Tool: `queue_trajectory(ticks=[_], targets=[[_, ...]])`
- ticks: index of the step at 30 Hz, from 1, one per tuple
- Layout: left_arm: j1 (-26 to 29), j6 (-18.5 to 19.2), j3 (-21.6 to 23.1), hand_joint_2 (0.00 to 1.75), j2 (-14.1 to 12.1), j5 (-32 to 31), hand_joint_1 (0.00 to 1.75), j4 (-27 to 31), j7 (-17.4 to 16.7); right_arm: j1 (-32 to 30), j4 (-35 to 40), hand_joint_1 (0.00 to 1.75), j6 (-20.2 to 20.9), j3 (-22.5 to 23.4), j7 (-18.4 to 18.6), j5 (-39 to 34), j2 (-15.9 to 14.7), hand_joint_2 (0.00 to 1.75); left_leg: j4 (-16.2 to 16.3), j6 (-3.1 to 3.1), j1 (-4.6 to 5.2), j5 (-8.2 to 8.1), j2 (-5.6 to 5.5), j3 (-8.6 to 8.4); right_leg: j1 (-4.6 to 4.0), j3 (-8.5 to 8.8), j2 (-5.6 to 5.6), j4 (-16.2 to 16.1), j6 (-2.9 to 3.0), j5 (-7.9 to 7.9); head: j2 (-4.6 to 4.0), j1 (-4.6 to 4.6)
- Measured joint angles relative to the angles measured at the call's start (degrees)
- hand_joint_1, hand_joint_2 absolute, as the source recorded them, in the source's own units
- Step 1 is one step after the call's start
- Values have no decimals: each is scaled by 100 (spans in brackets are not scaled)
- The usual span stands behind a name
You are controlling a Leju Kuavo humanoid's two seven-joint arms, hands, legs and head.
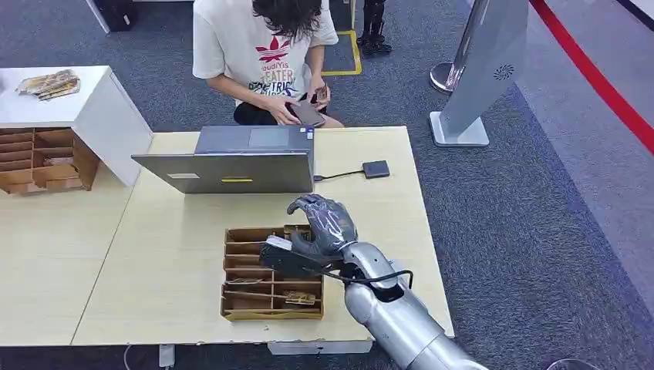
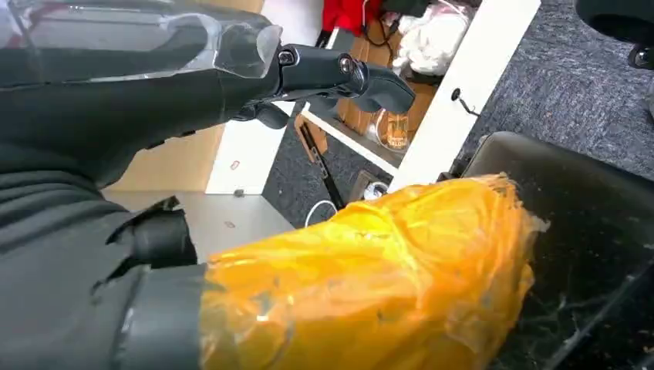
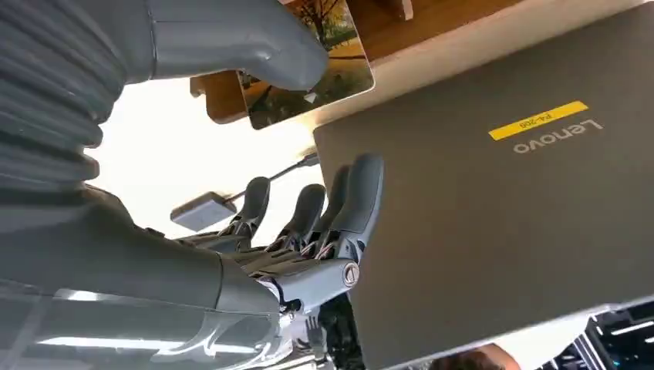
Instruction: Pass the card to the sensor for recognition and then transmit it.
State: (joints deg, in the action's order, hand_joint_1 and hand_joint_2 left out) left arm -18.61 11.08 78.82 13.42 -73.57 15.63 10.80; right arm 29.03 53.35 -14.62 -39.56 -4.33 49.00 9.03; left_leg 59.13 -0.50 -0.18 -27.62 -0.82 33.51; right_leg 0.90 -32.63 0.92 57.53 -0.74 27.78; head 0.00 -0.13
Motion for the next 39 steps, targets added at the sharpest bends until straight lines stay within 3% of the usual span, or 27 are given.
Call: queue_trajectory(ticks=[3,12,14,16,17,23,31,39], targets=[[0,0,2,0,2,0,0,0,-2,27,-96,70,-2,0,-7,-7,11,175,0,0,0,0,0,0,0,0,0,0,0,0,0,2],[-5,0,2,0,9,-7,0,0,-11,76,-334,75,46,7,-33,-33,39,175,0,0,0,0,1,0,0,0,-1,0,0,0,0,0],[-5,0,4,0,9,-7,0,0,-11,87,-378,86,66,7,-33,-33,39,175,0,0,0,0,1,0,0,0,-1,0,0,0,0,0],[-7,0,4,0,9,-9,0,0,-13,88,-400,86,72,7,-33,-33,39,175,0,0,0,0,1,0,0,0,-1,0,0,0,0,0],[-8,0,4,0,9,-9,0,0,-13,91,-417,120,77,7,-39,-33,39,175,0,0,0,0,1,0,0,0,-1,0,0,0,0,0],[-11,15,4,0,11,-13,0,0,-13,133,-500,161,96,11,-55,-39,59,175,0,0,0,0,1,-1,0,0,-1,0,0,0,2,0],[-13,17,7,0,13,-15,0,0,-13,184,-575,175,96,24,-59,-42,87,175,0,0,0,0,2,-1,0,0,-2,0,0,0,0,0],[-17,31,7,0,15,-24,0,0,-9,242,-631,175,109,35,-92,-42,116,175,0,0,0,0,3,-2,0,0,-2,0,0,-1,0,0]])
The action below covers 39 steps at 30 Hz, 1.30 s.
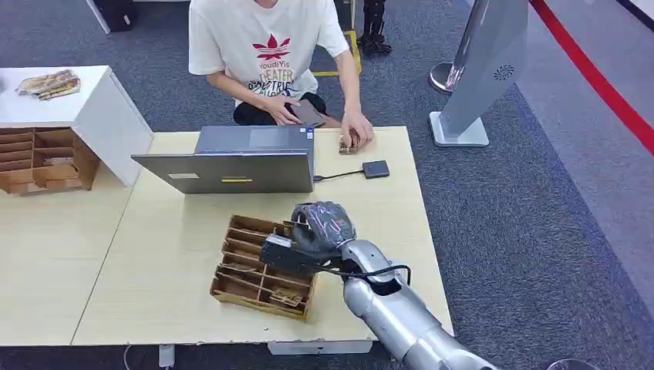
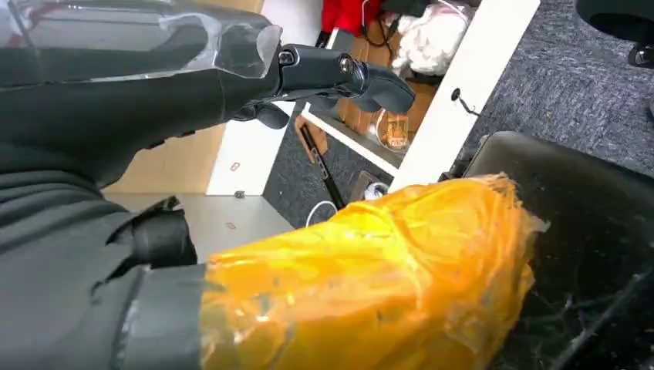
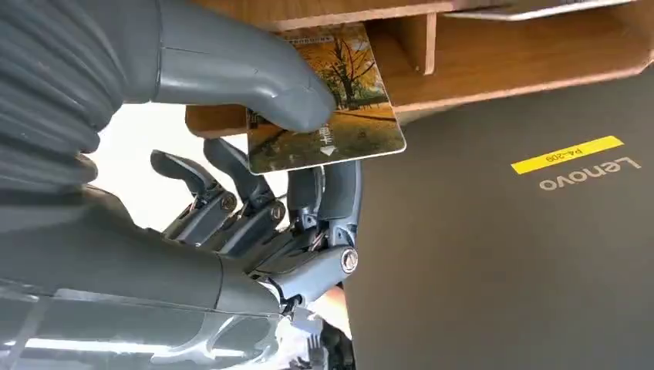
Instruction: Pass the card to the sensor for recognition and then transmit it.
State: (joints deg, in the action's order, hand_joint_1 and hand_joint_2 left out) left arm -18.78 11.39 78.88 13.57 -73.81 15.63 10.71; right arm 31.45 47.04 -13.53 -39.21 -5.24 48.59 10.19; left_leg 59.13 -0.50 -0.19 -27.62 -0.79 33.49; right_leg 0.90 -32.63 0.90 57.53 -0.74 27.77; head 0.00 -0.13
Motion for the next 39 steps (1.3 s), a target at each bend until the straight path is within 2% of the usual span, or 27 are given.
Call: queue_trajectory(ticks=[14,20,21,22,25,26,32,39], targets=[[-1,2,7,0,4,-2,0,0,9,28,-13,173,94,59,-83,-92,17,175,0,0,0,0,1,1,0,0,-2,0,1,-1,0,2],[-1,2,7,0,4,0,0,0,7,25,53,166,134,83,-103,-184,17,175,0,0,0,0,1,1,0,0,-2,0,1,-1,0,0],[-2,2,7,0,4,0,0,0,7,24,107,161,171,96,-103,-203,15,175,0,0,0,0,2,0,0,-1,-2,0,1,-1,0,2],[-2,2,7,0,4,2,0,0,-2,26,174,166,197,107,-118,-244,15,175,1,0,0,0,3,-1,0,-1,-3,0,1,-1,0,2],[-2,2,9,0,4,18,0,0,-22,18,350,168,289,144,-164,-380,9,175,1,0,0,0,2,0,0,-1,-3,0,1,-1,0,0],[-2,2,9,0,4,20,0,0,-24,15,415,162,317,159,-188,-434,2,175,1,0,0,0,2,0,0,-1,-3,0,1,-1,0,2],[-2,4,9,0,4,24,0,0,-28,-23,811,161,652,286,-341,-892,-50,175,1,0,0,0,3,0,0,-1,-5,0,1,-1,0,0],[-3,4,11,0,4,24,0,0,-28,-57,990,175,870,398,-488,-1239,-90,175,2,0,0,0,3,0,0,-1,-5,0,1,-1,0,2]])
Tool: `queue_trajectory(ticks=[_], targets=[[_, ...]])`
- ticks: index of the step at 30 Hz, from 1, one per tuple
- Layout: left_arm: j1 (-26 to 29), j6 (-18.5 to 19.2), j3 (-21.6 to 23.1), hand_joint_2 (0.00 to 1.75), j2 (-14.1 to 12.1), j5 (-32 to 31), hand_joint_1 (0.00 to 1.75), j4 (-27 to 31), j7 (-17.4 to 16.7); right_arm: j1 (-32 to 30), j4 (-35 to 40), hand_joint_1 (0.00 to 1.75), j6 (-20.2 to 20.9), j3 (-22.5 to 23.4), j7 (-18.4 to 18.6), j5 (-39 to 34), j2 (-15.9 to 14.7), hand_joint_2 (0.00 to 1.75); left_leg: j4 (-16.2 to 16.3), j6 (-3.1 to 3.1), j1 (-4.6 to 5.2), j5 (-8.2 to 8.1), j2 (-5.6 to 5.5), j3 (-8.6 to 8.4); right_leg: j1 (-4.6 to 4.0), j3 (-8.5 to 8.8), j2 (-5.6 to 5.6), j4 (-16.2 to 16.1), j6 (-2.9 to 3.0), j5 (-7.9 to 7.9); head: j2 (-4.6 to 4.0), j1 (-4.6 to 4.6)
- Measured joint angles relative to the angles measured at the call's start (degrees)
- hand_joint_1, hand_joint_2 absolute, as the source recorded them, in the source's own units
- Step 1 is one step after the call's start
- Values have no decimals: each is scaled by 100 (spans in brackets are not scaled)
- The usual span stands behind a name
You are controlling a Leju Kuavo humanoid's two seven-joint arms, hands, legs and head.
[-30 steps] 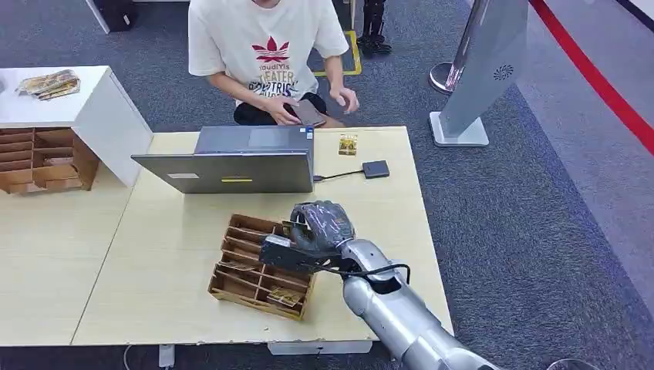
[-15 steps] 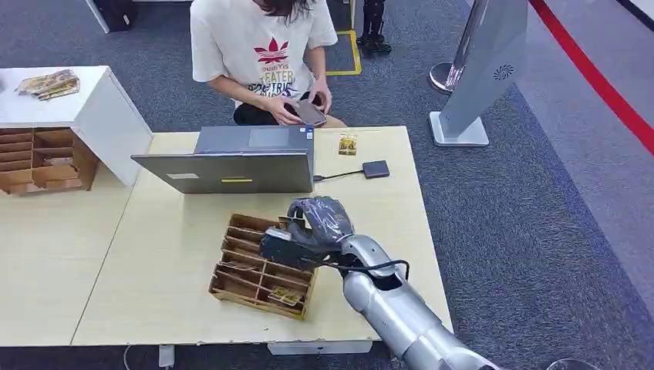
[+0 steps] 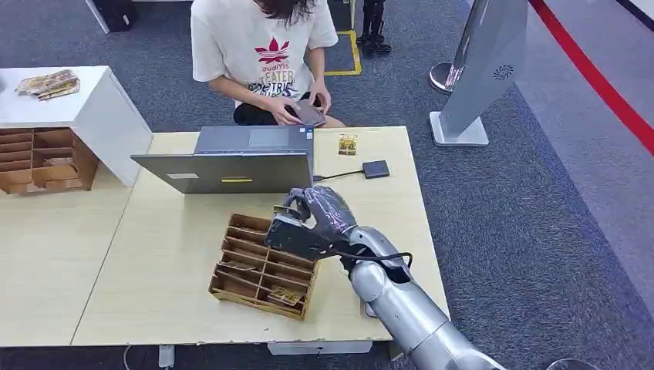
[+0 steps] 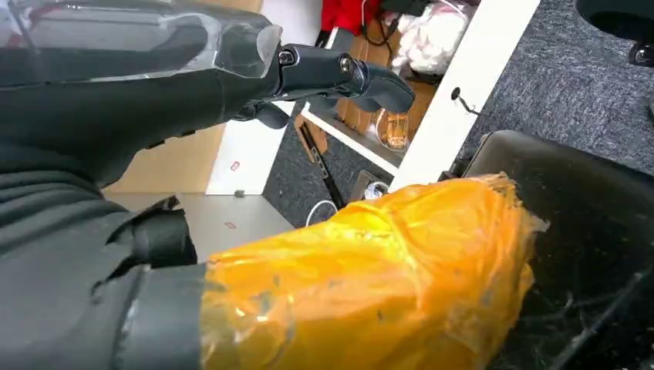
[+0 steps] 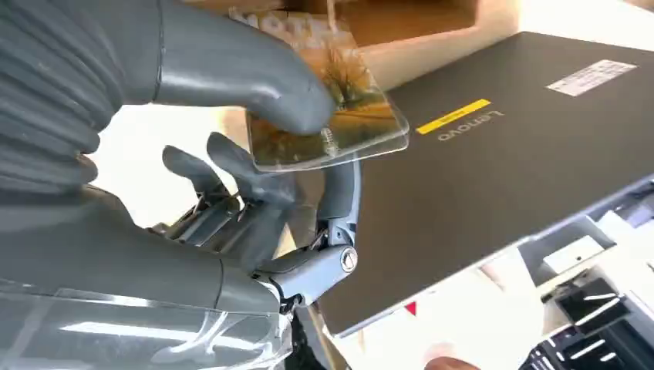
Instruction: Pass the card to the sensor for recognition and then transmit it.
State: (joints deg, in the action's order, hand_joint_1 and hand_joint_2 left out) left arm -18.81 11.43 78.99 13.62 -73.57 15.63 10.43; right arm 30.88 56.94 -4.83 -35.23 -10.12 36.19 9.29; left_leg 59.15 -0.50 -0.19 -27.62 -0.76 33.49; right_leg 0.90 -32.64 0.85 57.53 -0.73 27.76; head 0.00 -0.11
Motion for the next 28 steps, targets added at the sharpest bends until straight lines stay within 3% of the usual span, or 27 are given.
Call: queue_trajectory(ticks=[28], targets=[[-34,2,94,0,7,-41,0,0,155,97,1038,175,24,39,-267,-450,2,175,0,0,-1,0,2,1,-1,0,0,1,5,-3,0,-2]])
